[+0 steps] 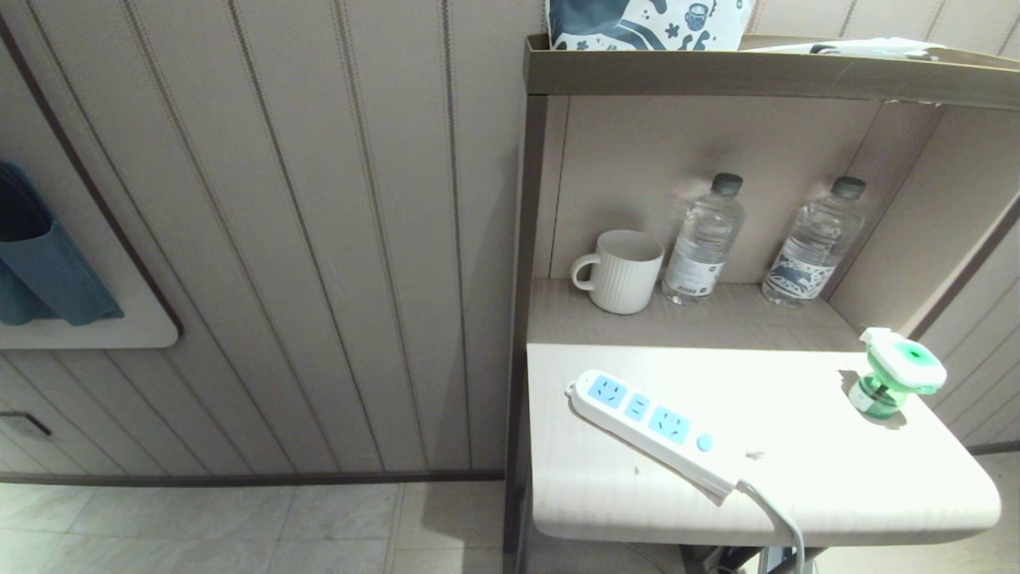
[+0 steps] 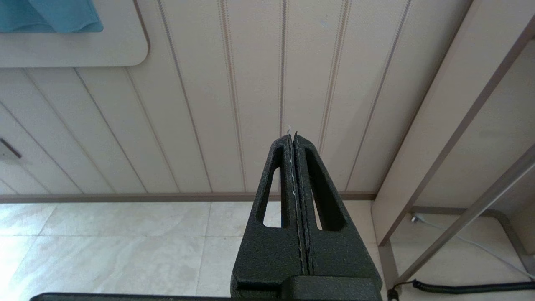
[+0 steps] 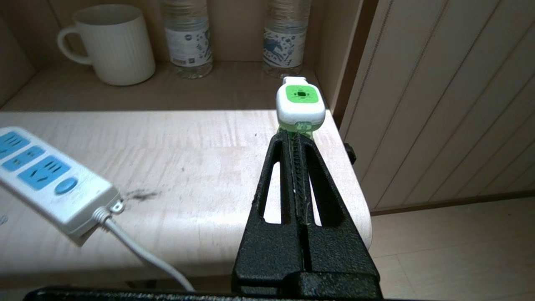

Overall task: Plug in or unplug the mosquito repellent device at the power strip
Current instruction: Pick up the mosquito repellent liquid

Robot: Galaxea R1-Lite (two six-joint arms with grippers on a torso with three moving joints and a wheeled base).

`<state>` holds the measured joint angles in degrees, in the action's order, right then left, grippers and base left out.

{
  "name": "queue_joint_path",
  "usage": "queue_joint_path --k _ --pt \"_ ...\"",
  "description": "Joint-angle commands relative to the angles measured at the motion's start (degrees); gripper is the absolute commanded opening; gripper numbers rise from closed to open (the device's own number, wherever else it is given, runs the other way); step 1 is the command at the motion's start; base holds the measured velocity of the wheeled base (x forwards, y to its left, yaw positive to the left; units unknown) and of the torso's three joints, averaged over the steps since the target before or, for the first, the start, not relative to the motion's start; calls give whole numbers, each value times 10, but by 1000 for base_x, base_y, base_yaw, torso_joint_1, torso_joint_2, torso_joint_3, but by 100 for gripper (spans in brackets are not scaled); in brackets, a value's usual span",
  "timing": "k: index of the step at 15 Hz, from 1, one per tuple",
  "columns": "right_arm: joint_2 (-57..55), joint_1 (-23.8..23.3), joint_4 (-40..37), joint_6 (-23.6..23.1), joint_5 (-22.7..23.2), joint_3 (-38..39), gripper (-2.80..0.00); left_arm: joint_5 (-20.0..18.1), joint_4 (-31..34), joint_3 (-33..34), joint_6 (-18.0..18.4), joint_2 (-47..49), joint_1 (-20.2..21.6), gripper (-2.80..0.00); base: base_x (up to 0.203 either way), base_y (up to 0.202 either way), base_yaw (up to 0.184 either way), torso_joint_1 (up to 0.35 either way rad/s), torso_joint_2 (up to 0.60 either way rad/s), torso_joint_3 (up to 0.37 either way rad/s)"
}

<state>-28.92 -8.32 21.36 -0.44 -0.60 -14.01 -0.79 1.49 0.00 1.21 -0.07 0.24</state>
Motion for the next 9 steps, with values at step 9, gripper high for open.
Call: queue_joint_path --k 9 --pt "-293 -42 378 9 -2 124 -280 0 0 0 0 1 0 -280 0 0 0 0 0 0"
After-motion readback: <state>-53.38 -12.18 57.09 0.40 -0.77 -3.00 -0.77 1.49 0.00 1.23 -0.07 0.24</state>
